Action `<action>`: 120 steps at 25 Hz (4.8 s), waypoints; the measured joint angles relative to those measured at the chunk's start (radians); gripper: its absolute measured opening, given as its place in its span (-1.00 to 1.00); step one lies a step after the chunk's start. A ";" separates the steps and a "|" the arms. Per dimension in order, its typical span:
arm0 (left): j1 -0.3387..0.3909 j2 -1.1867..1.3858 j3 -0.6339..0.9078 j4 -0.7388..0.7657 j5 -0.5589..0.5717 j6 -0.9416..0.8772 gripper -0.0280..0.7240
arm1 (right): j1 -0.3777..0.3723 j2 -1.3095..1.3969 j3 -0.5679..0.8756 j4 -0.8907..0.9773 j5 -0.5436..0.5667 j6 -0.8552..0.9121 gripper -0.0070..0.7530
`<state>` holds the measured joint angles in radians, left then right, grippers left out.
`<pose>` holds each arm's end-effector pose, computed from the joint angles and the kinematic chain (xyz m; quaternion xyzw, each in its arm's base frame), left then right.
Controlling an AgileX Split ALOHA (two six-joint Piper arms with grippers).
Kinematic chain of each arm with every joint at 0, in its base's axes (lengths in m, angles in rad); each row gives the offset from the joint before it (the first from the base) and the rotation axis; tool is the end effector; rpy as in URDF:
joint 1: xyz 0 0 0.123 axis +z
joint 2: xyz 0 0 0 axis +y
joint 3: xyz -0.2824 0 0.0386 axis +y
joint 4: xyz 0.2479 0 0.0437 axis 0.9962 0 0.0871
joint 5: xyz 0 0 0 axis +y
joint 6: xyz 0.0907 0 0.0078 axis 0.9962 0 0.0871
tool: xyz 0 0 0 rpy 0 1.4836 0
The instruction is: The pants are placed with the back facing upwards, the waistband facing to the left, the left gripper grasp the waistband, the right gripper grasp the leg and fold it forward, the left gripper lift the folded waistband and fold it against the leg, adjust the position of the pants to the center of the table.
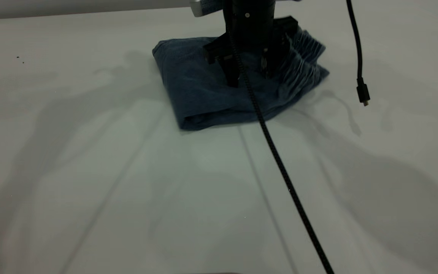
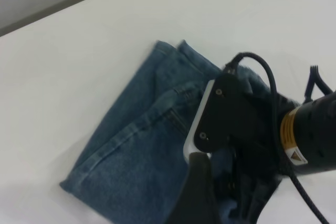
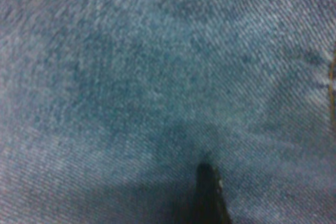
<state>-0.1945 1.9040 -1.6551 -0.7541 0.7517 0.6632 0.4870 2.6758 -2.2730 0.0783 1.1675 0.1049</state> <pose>0.4216 -0.1265 0.3030 0.2082 0.8724 -0.2462 0.3673 0.4589 0.2504 0.0679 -0.1760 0.9827 0.0478 0.0312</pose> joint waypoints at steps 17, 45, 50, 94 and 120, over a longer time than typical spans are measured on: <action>0.000 -0.030 0.000 0.006 0.036 0.002 0.65 | 0.001 0.026 -0.184 0.237 0.068 0.192 0.27; 0.028 -0.725 0.066 0.492 0.420 -0.280 0.65 | 0.002 -1.128 0.392 0.109 0.097 -0.074 0.27; 0.028 -0.842 0.244 0.500 0.420 -0.308 0.65 | 0.002 -1.358 0.728 0.080 0.095 -0.074 0.27; 0.028 -1.582 1.162 0.646 0.365 -0.534 0.65 | 0.002 -2.431 1.807 -0.022 -0.043 -0.065 0.27; 0.184 -1.920 1.162 0.646 0.376 -0.538 0.65 | -0.448 -2.686 1.805 0.000 -0.034 -0.065 0.27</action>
<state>-0.0104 -0.0162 -0.4933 -0.1082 1.1273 0.1250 0.0387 -0.0105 -0.4675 0.0781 1.1335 0.0402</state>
